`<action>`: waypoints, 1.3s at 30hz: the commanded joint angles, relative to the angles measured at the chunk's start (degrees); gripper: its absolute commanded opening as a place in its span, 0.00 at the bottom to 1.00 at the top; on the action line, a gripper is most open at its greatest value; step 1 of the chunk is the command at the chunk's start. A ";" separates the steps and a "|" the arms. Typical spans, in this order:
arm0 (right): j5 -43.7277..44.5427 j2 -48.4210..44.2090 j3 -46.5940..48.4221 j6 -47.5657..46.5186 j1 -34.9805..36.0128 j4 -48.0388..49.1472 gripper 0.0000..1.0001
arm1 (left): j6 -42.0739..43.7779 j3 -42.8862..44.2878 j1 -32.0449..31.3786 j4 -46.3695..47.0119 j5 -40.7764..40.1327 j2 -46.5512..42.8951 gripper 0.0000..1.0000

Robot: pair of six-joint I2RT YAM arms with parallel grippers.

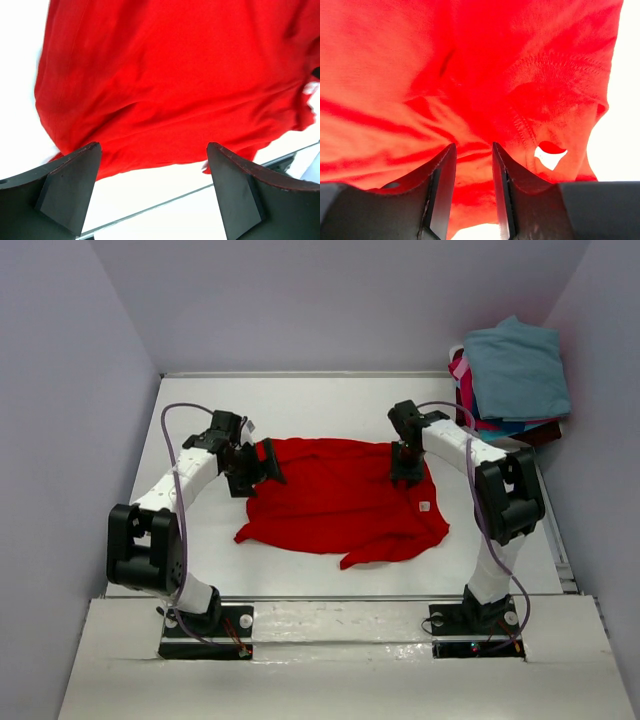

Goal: Fold and stack the t-shirts
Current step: Flatten the tshirt out

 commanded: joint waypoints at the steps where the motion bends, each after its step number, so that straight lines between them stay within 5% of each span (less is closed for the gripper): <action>1: 0.87 -3.20 7.11 -1.06 -0.12 -2.94 0.43 | 0.74 7.24 0.46 -3.76 -0.55 -2.48 0.99; 21: -9.14 10.96 23.20 -2.99 -0.12 -1.54 0.44 | 2.32 25.60 0.46 1.16 -9.51 22.21 0.99; 39: -10.56 15.53 24.61 -5.19 4.72 -5.31 0.53 | 4.25 28.96 0.46 -0.51 -10.92 25.12 0.99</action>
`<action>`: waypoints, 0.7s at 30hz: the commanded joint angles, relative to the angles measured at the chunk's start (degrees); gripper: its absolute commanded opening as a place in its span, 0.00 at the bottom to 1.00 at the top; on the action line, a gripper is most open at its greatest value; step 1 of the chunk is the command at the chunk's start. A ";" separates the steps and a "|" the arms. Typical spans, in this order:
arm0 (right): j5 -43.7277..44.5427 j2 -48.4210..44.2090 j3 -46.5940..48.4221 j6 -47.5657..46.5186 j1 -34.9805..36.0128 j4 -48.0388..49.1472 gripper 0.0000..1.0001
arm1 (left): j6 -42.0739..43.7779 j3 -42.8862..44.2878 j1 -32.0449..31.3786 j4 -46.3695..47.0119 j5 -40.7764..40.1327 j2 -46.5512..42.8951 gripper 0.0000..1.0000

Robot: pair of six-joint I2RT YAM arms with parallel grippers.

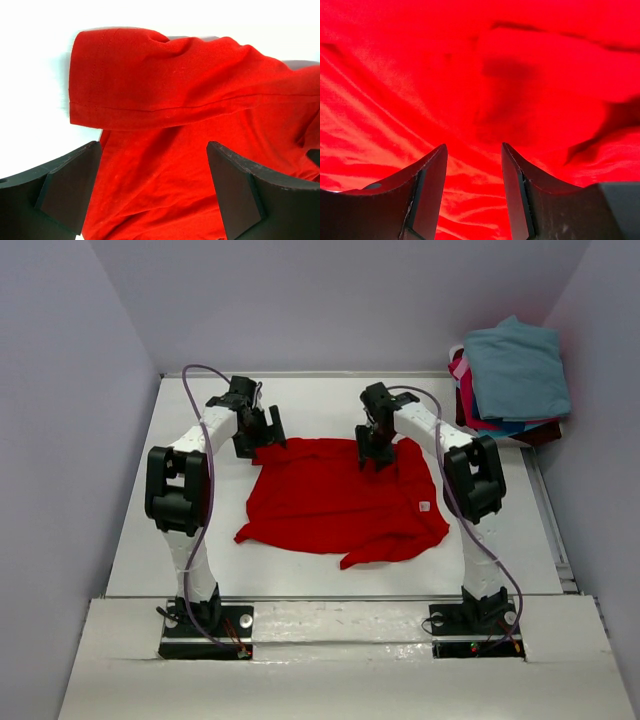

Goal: Fold and stack the t-shirts
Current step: Flatten the tshirt out

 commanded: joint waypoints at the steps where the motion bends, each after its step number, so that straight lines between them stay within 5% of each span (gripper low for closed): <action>1: 0.18 -0.25 -0.96 -0.69 1.52 -1.29 0.53 | 1.35 0.37 0.24 -1.04 -0.73 -0.54 0.99; 11: 4.57 -0.17 -4.22 0.19 2.05 -0.85 0.48 | 1.79 0.46 0.24 -1.03 -0.29 -0.36 0.99; 21: 9.32 4.31 2.97 0.28 2.05 -3.75 0.48 | 2.14 -1.13 0.76 -0.42 -0.03 -0.89 0.99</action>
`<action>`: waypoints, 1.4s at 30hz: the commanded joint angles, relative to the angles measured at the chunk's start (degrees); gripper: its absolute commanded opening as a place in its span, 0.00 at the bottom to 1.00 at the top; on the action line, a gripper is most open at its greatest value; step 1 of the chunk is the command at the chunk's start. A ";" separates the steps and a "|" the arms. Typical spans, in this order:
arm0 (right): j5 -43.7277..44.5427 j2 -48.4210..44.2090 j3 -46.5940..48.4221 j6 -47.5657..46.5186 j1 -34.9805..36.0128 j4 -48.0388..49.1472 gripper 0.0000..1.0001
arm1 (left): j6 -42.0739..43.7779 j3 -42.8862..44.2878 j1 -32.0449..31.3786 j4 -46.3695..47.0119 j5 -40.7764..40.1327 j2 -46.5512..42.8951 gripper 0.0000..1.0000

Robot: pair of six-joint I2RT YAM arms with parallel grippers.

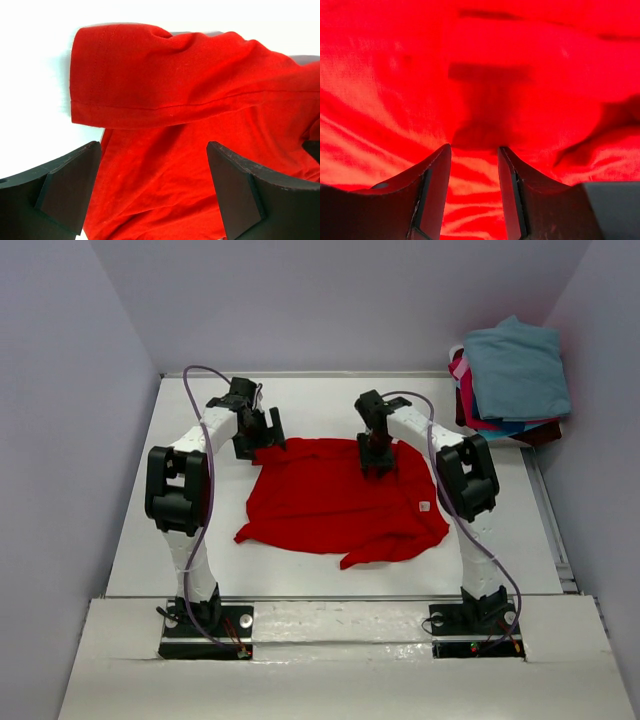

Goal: Fold and stack the t-shirts
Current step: Flatten the tshirt out

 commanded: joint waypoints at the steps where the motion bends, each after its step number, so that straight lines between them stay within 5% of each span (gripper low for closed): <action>1: 2.32 3.07 5.02 -0.24 -0.07 -1.98 0.47 | 1.02 -0.93 0.76 -0.24 0.12 -1.13 0.99; 21: 3.64 2.11 8.71 -0.60 -0.07 -5.32 0.21 | 1.46 -2.07 0.77 0.63 0.04 -1.04 0.99; 33: 5.75 -1.85 13.28 -0.51 -0.07 -9.10 0.19 | 1.03 -2.77 1.29 -0.95 -6.99 -1.13 0.96; 42: 4.87 -1.85 13.37 -0.42 -0.07 -9.10 0.19 | 0.41 -5.24 3.13 1.60 -4.89 0.01 0.94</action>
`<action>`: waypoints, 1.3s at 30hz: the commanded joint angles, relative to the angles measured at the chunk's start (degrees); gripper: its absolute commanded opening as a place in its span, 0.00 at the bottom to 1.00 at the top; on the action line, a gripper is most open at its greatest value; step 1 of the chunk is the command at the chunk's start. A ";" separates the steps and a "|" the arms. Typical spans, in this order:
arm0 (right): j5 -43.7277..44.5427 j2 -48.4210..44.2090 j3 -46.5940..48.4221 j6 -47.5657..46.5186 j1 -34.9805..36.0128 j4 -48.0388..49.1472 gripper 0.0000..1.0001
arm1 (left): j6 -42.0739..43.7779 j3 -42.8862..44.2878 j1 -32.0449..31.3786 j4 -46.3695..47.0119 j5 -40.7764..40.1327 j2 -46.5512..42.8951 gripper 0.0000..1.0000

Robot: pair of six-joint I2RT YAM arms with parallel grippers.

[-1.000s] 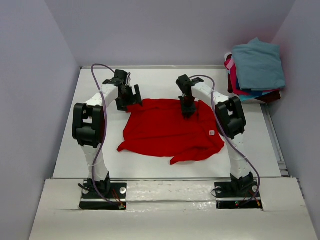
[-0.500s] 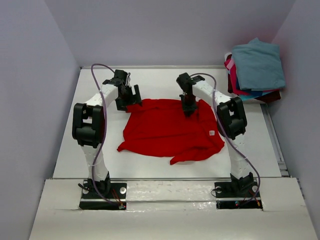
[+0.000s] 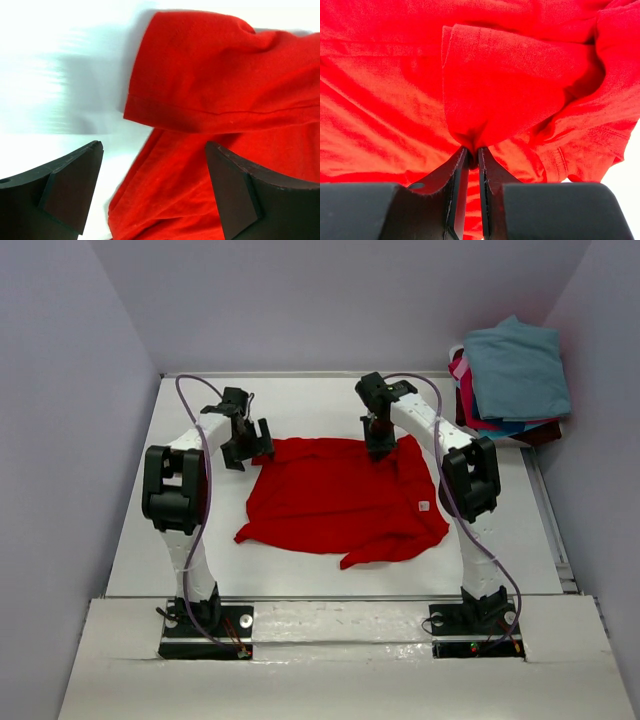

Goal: Fold and stack the t-shirts
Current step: Flatten the tshirt out

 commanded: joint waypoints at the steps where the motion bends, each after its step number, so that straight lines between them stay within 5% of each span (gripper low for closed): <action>1: 0.15 -2.31 1.96 -0.29 -0.07 -1.30 0.18 | -0.20 -0.30 0.84 1.60 0.10 0.47 0.93; 12: 0.50 -3.10 0.73 -0.29 -0.07 -1.03 0.18 | 0.68 2.16 0.84 3.89 6.07 4.17 0.73; 26: 1.12 -4.24 -1.64 -0.29 -0.07 -0.42 0.18 | 0.59 0.23 1.37 5.56 3.18 -0.14 0.47; 36: 3.05 -5.56 -1.38 0.67 -0.07 0.02 0.12 | 2.08 3.39 1.37 3.63 -2.36 -3.04 0.21; 39: 3.84 -4.95 1.15 0.85 -0.07 -0.24 0.08 | 2.78 4.89 1.37 2.49 -2.63 -2.95 0.06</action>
